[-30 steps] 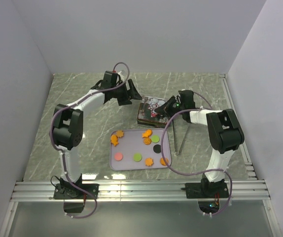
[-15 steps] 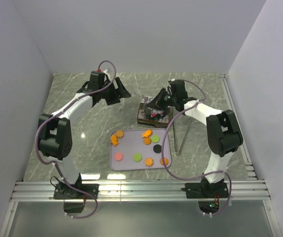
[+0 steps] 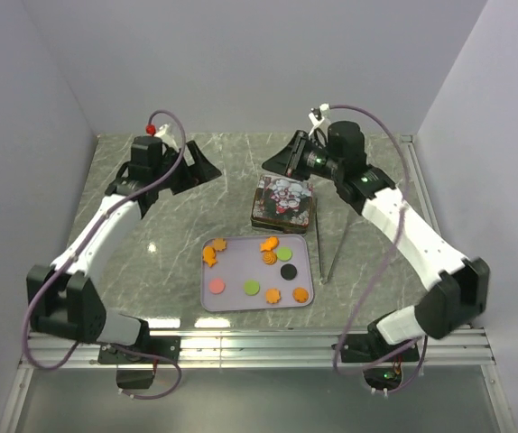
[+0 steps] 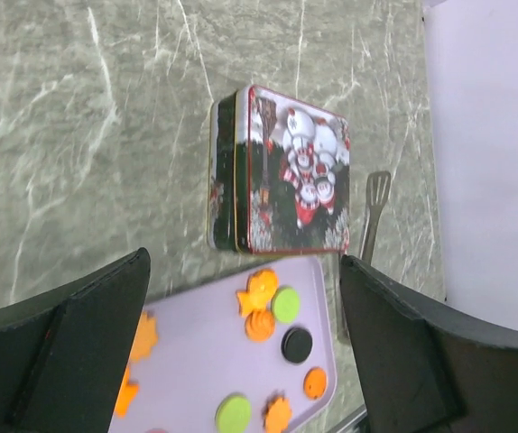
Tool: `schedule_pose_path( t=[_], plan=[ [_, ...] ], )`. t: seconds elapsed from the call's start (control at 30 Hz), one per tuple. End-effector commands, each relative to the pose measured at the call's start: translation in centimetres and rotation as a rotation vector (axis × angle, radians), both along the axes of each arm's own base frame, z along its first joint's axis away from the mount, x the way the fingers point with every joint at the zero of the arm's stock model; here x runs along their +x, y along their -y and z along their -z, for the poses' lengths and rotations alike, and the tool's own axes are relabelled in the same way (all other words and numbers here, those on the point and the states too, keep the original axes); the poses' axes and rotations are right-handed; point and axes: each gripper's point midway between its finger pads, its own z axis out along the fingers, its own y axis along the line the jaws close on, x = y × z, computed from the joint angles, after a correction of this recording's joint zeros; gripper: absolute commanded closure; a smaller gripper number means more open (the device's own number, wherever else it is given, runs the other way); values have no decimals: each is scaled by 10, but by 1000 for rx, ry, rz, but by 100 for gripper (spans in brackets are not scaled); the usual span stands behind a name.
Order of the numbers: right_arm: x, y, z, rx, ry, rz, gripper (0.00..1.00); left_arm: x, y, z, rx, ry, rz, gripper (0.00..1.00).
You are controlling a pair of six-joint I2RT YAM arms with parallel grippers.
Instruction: Pack the cookies
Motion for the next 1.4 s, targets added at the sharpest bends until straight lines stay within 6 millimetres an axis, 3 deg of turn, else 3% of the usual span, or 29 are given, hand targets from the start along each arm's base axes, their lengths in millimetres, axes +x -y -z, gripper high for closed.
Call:
schedule_pose_path(
  t=[0.0, 0.07, 0.13, 0.17, 0.2, 0.4, 0.47, 0.53, 0.67, 0.8, 0.97, 1.13, 1.2, 1.23, 1.3, 1.33, 1.37],
  plan=[
    [-43, 8, -34, -44, 130, -35, 74, -27, -13, -24, 43, 91, 0, 7],
    [-56, 15, -23, -92, 128, -21, 66, -45, -20, -30, 58, 119, -4, 6],
    [-69, 26, -27, -107, 153, 9, 62, -57, -26, -33, 74, 142, -9, 4],
    [-73, 32, -17, -131, 145, 17, 61, -66, -29, -25, 85, 127, -11, 3],
    [-85, 38, -19, -136, 152, 20, 61, -76, -32, -35, 85, 164, -18, 2],
    [-118, 73, 5, -237, 159, 78, 53, -118, -43, -34, 79, 195, -26, 1],
    [-127, 86, 21, -287, 147, 102, 49, -131, -47, -34, 69, 214, -40, 1],
    [-139, 99, 17, -282, 180, 127, 43, -139, -52, -33, 75, 221, -55, 1],
    [-157, 119, 35, -313, 174, 160, 33, -154, -62, -27, 104, 254, -79, 1],
    [-168, 133, 42, -327, 158, 196, 20, -154, -72, -10, 134, 229, -145, 1],
    [-178, 150, 57, -373, 139, 236, 17, -151, -75, -2, 153, 210, -164, 1],
    [-177, 160, 61, -399, 168, 274, 17, -140, -93, 2, 195, 210, -275, 1],
    [-173, 157, 57, -372, 194, 281, 11, -132, -102, -9, 213, 294, -325, 1],
    [-171, 156, 55, -363, 201, 286, 9, -128, -105, 0, 225, 308, -338, 1],
    [-164, 161, 47, -350, 229, 339, 7, -121, -121, -6, 241, 389, -432, 1],
    [-161, 164, 48, -358, 236, 362, 6, -120, -128, 13, 265, 372, -469, 2],
    [-154, 171, 44, -364, 257, 415, 5, -121, -136, 13, 285, 405, -502, 2]
  ],
)
